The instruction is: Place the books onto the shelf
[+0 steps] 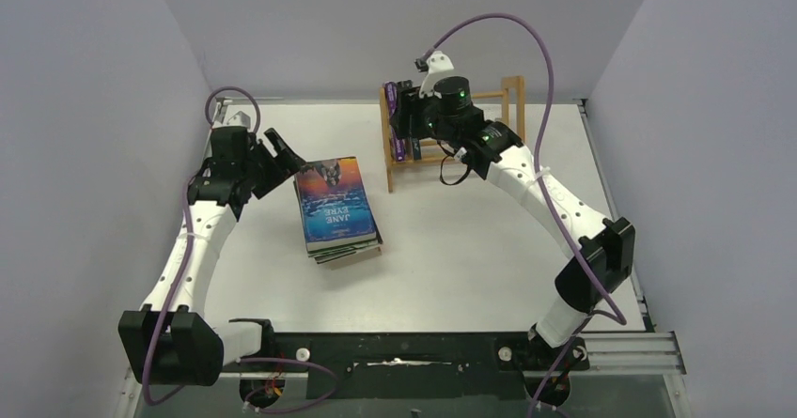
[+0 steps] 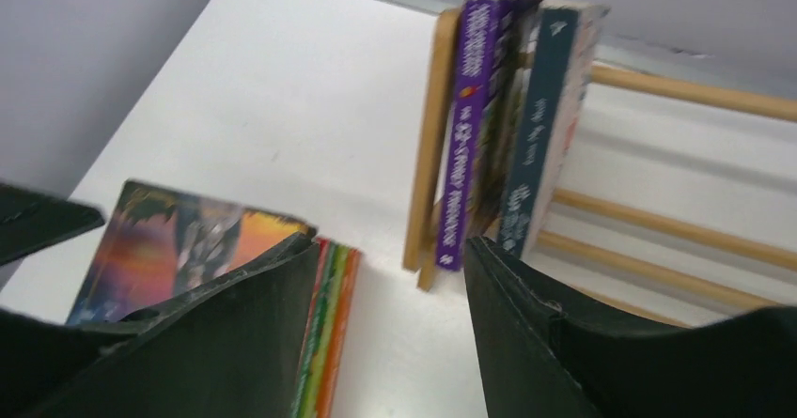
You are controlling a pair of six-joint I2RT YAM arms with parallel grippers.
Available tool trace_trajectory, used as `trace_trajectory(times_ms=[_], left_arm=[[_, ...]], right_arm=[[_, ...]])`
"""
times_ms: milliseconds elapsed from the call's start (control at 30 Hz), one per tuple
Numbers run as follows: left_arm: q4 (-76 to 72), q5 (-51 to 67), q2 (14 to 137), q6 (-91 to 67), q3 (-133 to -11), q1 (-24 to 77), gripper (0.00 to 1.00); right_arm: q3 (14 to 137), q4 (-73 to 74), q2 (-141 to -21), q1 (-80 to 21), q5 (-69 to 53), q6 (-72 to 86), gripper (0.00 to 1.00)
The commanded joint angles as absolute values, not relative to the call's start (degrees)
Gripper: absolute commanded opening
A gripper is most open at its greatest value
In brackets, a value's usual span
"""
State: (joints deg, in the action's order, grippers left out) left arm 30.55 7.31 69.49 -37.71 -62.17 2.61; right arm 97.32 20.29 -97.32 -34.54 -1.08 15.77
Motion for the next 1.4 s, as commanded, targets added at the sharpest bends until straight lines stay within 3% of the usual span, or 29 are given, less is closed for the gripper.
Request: trace_trajectory(times_ms=[0,433,1367], left_arm=[[26.7,10.2,69.7,-38.8,-62.6,2.8,0.74],[25.9,9.2,71.9,-39.9,-62.7,7.4,0.74],[24.7,8.2,75.1,-41.7,-62.5,13.1,0.74]], right_arm=[[90.2,16.8,-92.9,-35.9,-9.8,21.3,0.59],[71.9,3.1,-88.5,-36.3,-28.0,34.5,0.59],[62.3,-10.4,-94.3,-36.3,-40.2,46.6,0.69]])
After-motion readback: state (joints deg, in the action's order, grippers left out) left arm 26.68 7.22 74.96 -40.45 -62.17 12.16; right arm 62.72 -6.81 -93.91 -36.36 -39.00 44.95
